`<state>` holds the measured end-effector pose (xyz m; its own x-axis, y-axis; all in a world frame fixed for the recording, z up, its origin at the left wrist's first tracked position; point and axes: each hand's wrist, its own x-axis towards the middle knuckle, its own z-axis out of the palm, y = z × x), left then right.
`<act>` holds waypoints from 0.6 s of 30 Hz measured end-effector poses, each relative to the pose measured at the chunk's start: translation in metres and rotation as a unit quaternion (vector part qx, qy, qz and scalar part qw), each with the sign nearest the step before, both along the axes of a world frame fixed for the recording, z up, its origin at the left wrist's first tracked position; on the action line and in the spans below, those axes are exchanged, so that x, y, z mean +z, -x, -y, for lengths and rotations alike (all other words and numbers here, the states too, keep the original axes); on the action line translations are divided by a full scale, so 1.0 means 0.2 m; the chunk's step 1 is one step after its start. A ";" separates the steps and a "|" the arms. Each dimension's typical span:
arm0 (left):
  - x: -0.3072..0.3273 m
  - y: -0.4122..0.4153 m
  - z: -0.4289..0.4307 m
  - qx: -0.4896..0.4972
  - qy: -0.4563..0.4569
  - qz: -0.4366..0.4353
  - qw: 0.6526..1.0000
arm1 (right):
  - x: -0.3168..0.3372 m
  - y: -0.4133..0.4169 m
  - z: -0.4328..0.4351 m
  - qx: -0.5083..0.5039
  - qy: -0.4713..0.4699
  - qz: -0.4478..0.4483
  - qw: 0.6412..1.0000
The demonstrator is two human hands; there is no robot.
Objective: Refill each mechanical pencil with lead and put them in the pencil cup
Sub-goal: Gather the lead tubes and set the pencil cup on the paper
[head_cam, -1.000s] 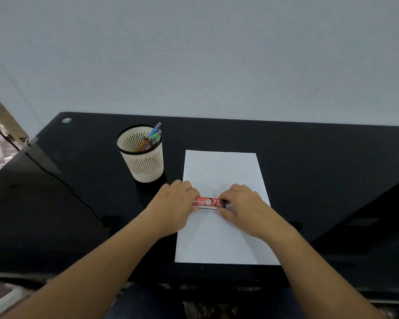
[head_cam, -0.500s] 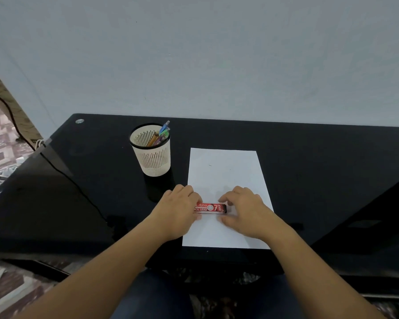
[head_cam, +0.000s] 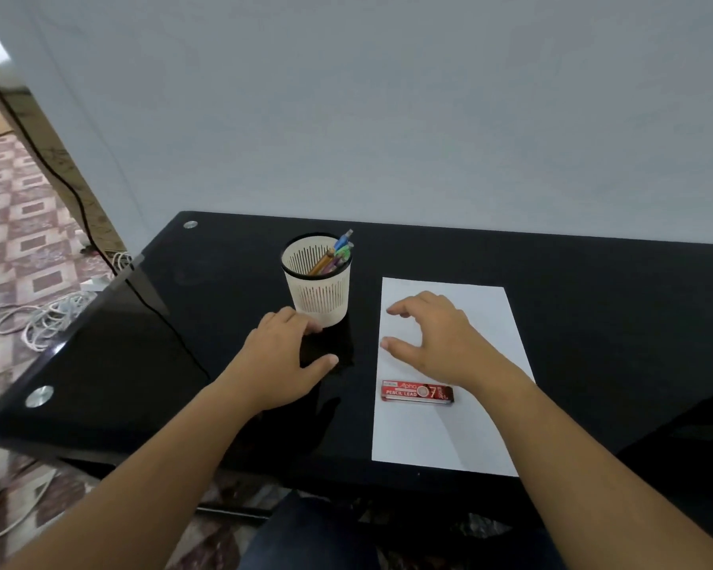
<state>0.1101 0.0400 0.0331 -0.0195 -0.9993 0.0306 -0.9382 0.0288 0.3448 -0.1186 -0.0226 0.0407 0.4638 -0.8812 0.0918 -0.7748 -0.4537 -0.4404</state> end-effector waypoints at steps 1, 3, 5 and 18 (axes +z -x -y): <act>0.00 -0.03 0.01 0.008 0.002 0.002 1.000 | 0.01 -0.03 0.01 0.002 0.000 0.004 1.000; 0.01 -0.07 0.04 0.025 0.010 0.010 1.000 | 0.02 -0.08 0.04 0.008 -0.003 0.021 1.000; 0.02 -0.13 0.07 0.046 0.020 0.014 0.999 | 0.03 -0.14 0.08 0.014 -0.003 0.033 0.999; -0.01 -0.26 0.28 0.055 0.042 -0.095 0.993 | 0.03 -0.38 0.27 0.025 -0.077 0.125 0.989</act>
<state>0.1628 -0.0152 0.0319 0.1028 -0.9889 0.1069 -0.8560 -0.0332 0.5159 -0.0421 -0.0774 0.0469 0.4874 -0.8698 0.0762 -0.6111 -0.4022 -0.6818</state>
